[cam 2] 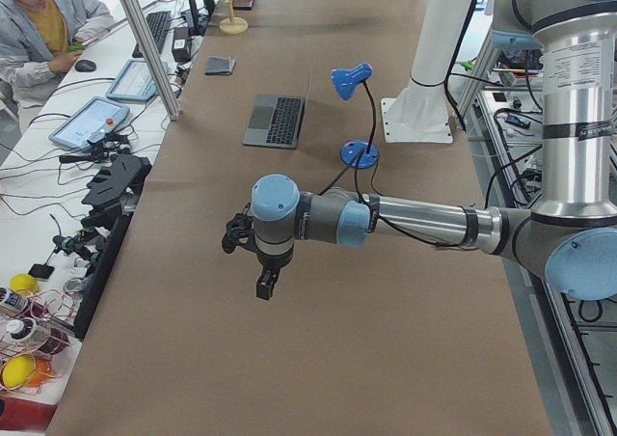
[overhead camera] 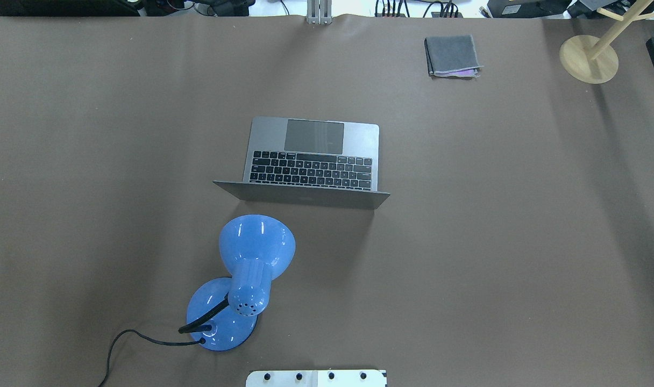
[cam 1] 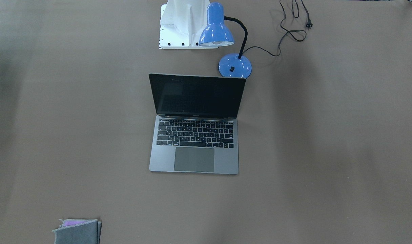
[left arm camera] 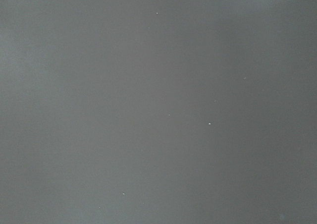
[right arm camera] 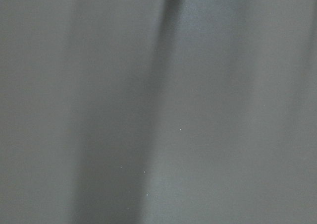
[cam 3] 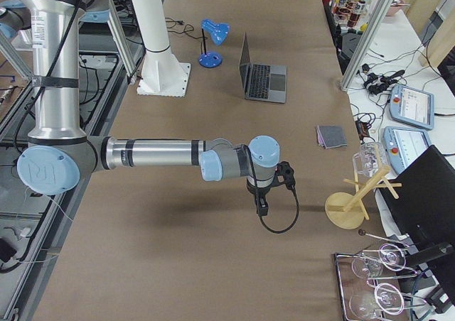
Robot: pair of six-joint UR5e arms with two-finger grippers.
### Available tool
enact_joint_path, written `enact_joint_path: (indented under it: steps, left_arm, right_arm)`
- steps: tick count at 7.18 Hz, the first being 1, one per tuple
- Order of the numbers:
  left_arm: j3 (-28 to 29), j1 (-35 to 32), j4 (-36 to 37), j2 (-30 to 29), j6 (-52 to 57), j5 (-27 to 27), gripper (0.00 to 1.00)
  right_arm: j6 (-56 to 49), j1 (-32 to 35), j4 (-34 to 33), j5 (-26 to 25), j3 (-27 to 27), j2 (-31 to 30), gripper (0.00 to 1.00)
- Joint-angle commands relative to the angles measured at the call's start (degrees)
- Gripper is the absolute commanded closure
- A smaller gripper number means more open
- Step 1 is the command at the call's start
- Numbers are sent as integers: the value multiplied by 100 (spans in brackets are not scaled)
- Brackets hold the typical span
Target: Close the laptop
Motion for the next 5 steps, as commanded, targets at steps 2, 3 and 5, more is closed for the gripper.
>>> enact_joint_path:
  steps: [2,3,5]
  left_arm:
    - [-27,0,-1,8,-4,-7,2]
    - [-27,0,-1,8,5,-7,2]
    - [-9,0,-1,8,-4,-7,2]
  right_arm:
    - [-5,-41,204,262,-21,0,0]
    - [4,-50,232,289,-21,0,0]
    - [30,-50,241,298,-4,0,0]
